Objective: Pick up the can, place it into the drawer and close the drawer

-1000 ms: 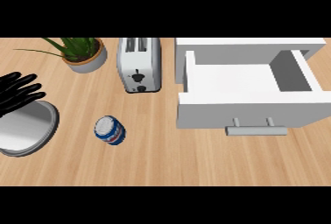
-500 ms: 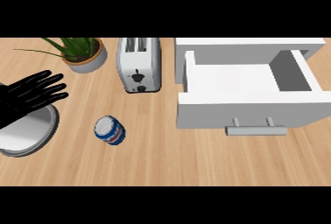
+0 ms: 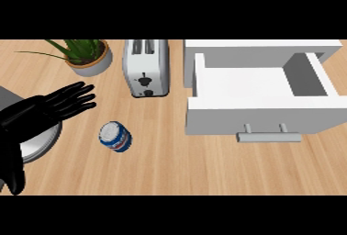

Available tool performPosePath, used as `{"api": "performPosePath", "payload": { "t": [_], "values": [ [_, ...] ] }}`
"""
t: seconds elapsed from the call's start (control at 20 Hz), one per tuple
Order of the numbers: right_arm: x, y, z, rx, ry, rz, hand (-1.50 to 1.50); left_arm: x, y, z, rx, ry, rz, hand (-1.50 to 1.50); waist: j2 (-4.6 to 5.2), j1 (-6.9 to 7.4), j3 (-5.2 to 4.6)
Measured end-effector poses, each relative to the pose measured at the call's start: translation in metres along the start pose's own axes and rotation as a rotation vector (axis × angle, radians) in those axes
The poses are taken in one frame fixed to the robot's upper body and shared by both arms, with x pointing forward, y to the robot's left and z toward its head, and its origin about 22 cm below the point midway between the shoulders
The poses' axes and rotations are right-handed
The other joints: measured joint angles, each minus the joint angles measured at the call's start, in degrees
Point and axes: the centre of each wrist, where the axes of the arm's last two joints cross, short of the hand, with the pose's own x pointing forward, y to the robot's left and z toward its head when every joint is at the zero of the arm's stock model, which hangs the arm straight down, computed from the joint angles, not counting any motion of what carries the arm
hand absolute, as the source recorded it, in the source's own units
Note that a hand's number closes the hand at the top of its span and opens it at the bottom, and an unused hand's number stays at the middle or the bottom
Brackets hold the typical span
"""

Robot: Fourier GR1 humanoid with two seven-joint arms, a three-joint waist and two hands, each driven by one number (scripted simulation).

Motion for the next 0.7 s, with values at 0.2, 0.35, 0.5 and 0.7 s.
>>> {"api": "performPosePath", "payload": {
  "t": [0.2,0.35,0.5,0.7],
  "values": [
    [0.003,-0.008,0.002,0.007,-0.001,0.001,-1.50,-0.026,-0.006,-0.010,0.013,0.018,-0.012,-1.50,0.00,0.01,-0.02],
    [0.006,-0.008,0.002,0.006,0.002,-0.001,-1.50,-0.038,-0.008,-0.019,0.025,0.030,-0.029,-1.50,0.01,0.01,-0.01],
    [0.010,-0.008,0.004,0.001,0.001,0.002,-1.50,-0.051,-0.006,-0.019,0.039,0.039,-0.039,-1.50,0.02,0.02,-0.03],
    [0.014,-0.010,0.009,0.006,0.001,0.000,-1.50,-0.067,-0.001,-0.025,0.077,0.051,-0.040,-1.50,0.04,-0.10,-0.05]
  ]
}}
